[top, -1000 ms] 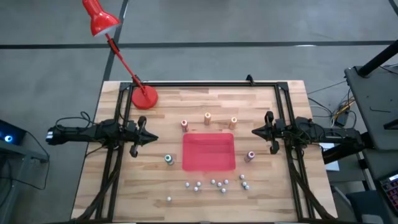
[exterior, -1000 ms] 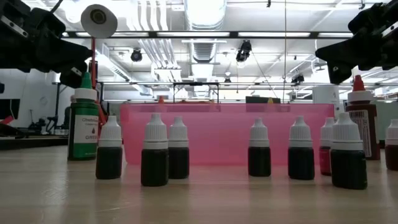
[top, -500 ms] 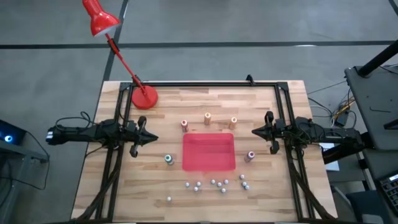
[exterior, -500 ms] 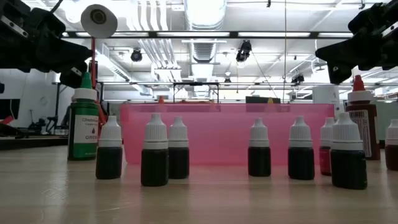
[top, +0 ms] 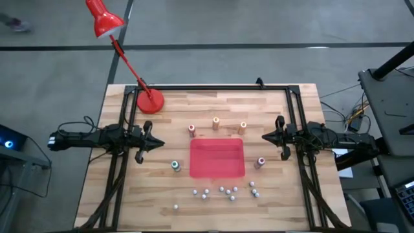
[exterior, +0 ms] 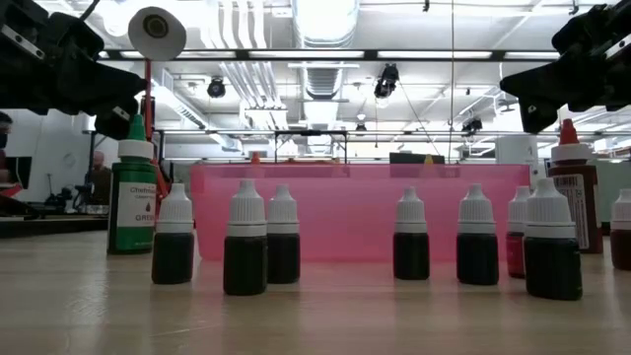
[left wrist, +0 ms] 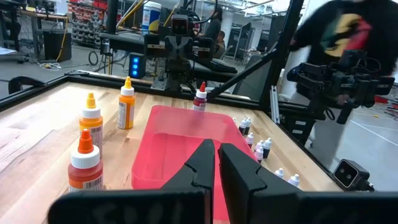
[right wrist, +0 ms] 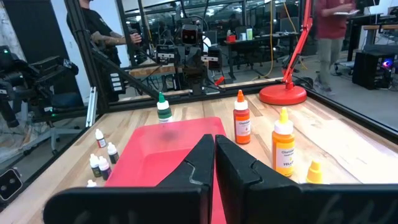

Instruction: Pick & Place food coloring

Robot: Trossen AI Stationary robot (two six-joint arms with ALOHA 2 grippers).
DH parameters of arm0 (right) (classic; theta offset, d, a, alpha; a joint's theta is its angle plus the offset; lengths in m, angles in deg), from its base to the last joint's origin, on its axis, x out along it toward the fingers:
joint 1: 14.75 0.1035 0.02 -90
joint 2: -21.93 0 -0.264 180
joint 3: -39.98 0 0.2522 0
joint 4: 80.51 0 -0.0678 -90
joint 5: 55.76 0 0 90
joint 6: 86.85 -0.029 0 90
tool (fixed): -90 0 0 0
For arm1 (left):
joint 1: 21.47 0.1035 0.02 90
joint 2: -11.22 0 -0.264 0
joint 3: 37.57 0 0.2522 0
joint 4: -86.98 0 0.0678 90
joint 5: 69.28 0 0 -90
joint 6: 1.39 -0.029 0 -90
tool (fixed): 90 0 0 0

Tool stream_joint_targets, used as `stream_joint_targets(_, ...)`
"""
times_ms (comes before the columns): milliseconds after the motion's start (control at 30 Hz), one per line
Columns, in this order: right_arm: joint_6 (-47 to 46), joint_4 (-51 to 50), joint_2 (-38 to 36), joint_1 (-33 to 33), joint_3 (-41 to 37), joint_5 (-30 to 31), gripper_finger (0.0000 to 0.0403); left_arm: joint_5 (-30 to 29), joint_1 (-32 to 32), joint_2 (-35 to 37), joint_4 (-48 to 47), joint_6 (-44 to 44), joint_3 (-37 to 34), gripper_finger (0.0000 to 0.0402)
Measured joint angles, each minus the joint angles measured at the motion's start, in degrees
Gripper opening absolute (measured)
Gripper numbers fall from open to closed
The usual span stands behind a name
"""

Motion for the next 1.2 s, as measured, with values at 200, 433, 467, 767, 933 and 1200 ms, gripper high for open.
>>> stream_joint_targets(200,-0.02,-0.01,-0.01,-0.02,-0.01,-0.01,0.0009,0.0,-0.02,0.02,0.0,-0.02,0.0,0.0)
stream_joint_targets(433,0.0,0.01,0.0,-0.01,0.0,0.0,0.0009,0.0,-0.01,0.01,0.0,-0.01,0.01,0.0)
stream_joint_targets(467,-0.01,0.0,-0.01,0.0,0.0,0.0,0.0009,0.0,-0.02,0.0,0.0,0.0,0.02,0.0)
stream_joint_targets(767,0.0,-0.02,-0.02,-0.01,0.01,0.0,0.0009,0.0,-0.01,0.02,0.0,-0.01,0.0,0.0)
stream_joint_targets(933,-0.02,0.01,0.0,-0.02,0.01,0.0,0.0009,0.0,-0.02,0.0,0.0,0.0,0.0,0.0)
stream_joint_targets(1200,-0.02,0.01,0.0,-0.01,0.01,-0.01,0.0009,0.0,-0.02,0.0,0.0,-0.02,0.0,0.0)
